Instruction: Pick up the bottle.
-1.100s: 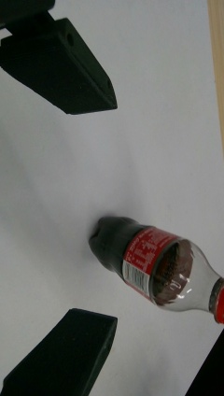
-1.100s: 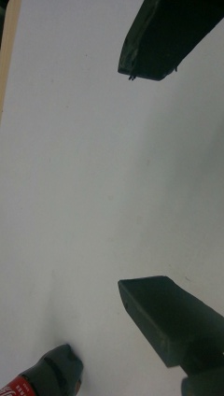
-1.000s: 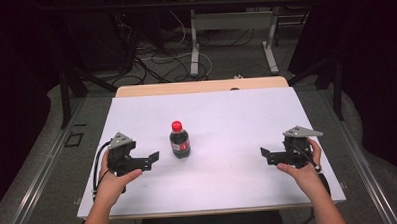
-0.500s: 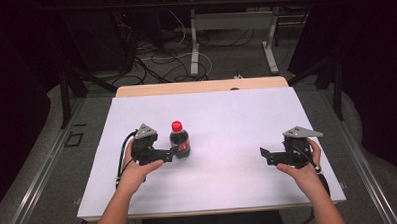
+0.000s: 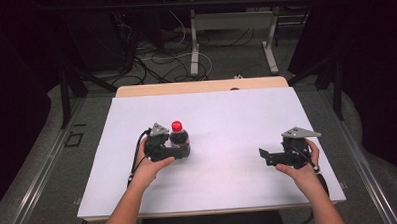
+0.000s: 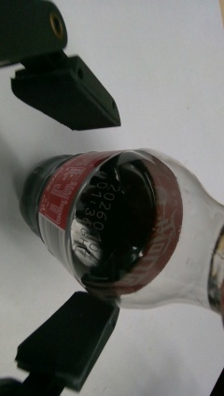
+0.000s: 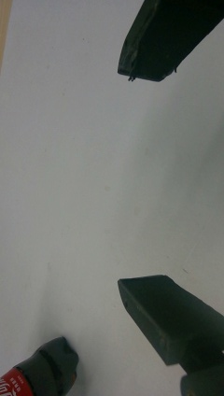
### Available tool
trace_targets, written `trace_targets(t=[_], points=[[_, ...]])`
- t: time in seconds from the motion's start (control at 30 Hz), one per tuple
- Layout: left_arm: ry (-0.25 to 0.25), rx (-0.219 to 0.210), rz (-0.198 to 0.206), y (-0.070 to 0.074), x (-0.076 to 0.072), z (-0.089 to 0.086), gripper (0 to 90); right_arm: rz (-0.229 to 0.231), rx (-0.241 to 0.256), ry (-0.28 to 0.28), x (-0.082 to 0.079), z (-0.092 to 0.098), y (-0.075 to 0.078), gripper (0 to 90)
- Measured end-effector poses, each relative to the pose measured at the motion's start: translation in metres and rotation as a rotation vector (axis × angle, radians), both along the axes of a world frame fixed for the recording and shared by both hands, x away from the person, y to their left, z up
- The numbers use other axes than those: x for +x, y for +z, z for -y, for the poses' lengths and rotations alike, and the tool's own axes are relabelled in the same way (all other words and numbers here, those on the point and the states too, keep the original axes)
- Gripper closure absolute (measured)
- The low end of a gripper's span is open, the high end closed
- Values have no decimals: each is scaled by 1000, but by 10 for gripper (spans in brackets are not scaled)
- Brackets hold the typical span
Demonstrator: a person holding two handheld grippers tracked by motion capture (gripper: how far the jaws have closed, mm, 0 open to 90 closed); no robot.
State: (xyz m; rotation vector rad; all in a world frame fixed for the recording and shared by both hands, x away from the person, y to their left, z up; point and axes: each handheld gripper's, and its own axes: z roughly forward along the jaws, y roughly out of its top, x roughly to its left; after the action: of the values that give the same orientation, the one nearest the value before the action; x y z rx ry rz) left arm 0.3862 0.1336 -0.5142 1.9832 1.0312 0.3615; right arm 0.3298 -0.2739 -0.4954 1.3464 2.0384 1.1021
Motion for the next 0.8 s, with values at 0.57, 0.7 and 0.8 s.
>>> trace_targets(t=[0.57,0.7,0.8], points=[[-12,18,38,-8,0,5,269,-13,0,3,2,0,-6,0],[-9,34,60,-7,-2,5,281,-14,-2,3,2,-1,-7,0],[-6,34,64,-6,-3,5,284,-17,-3,10,3,-1,-7,0]])
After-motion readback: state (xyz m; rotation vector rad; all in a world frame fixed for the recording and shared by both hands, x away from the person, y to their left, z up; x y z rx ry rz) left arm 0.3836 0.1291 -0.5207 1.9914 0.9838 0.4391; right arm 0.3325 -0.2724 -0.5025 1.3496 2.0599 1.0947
